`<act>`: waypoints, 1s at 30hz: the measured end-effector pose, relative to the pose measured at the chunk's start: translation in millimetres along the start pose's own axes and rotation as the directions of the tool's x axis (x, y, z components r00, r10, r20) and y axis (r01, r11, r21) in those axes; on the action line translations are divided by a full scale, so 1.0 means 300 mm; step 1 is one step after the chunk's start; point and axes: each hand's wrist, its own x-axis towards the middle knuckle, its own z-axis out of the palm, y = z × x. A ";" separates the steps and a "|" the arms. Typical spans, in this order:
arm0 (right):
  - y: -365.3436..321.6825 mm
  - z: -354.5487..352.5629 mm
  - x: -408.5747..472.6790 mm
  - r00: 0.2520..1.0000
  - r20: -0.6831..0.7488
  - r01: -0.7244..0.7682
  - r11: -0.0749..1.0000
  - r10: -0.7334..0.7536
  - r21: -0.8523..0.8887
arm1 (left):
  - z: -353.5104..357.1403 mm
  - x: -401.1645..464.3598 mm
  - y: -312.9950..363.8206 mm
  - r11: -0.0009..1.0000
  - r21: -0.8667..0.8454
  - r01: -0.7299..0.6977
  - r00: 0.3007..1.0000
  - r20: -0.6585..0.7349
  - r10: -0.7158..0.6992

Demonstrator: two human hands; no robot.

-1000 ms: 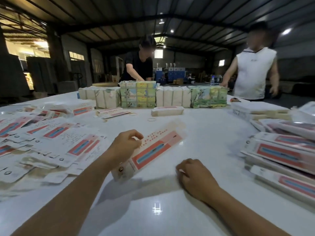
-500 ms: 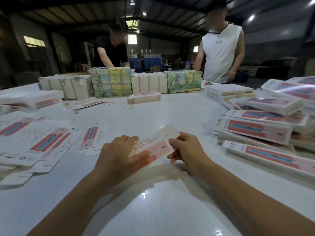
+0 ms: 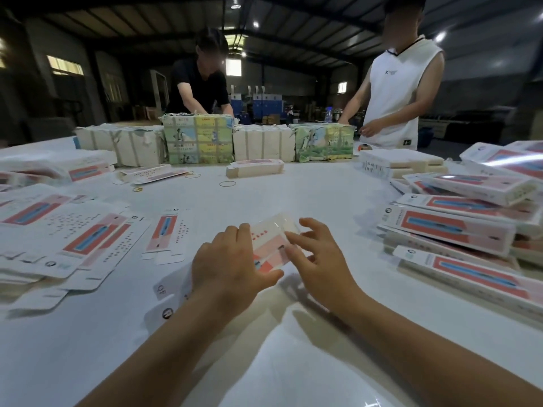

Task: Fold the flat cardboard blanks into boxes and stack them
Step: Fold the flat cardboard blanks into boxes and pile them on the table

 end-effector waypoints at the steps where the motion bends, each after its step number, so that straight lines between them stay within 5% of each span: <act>1: -0.010 -0.003 0.003 0.997 0.019 -0.073 0.982 0.070 0.177 | -0.004 -0.001 0.001 1.000 0.004 0.003 1.000 0.005 -0.003; 3: -0.026 -0.012 0.012 0.971 0.121 -0.238 0.830 0.205 0.504 | -0.010 -0.002 0.005 1.000 0.023 -0.014 1.000 0.009 0.014; 5: -0.023 -0.022 0.019 0.941 0.208 -0.339 0.715 0.268 0.611 | -0.011 -0.003 0.015 0.998 0.048 -0.051 0.999 0.008 0.050; 15: -0.012 -0.046 0.003 0.909 0.396 -0.295 0.867 0.126 0.402 | -0.037 0.017 -0.037 0.988 -0.114 -0.100 0.990 0.092 0.111; 22: -0.001 -0.047 0.010 0.943 0.291 -0.266 0.888 0.159 0.376 | -0.019 0.020 -0.093 0.934 -0.357 0.017 0.933 0.343 0.114; 24: -0.002 -0.043 0.013 0.963 0.210 -0.243 0.886 0.171 0.394 | -0.015 0.021 -0.106 0.922 -0.385 0.045 0.935 0.342 0.097; 28: 0.006 -0.039 0.010 0.970 -0.187 -0.078 0.923 0.158 0.376 | -0.017 0.024 -0.126 0.897 -0.434 0.084 0.972 0.232 0.021; 30: 0.001 -0.029 0.003 0.971 -0.215 -0.041 0.955 0.108 0.294 | -0.019 0.021 -0.124 0.891 -0.445 0.085 0.980 0.200 0.006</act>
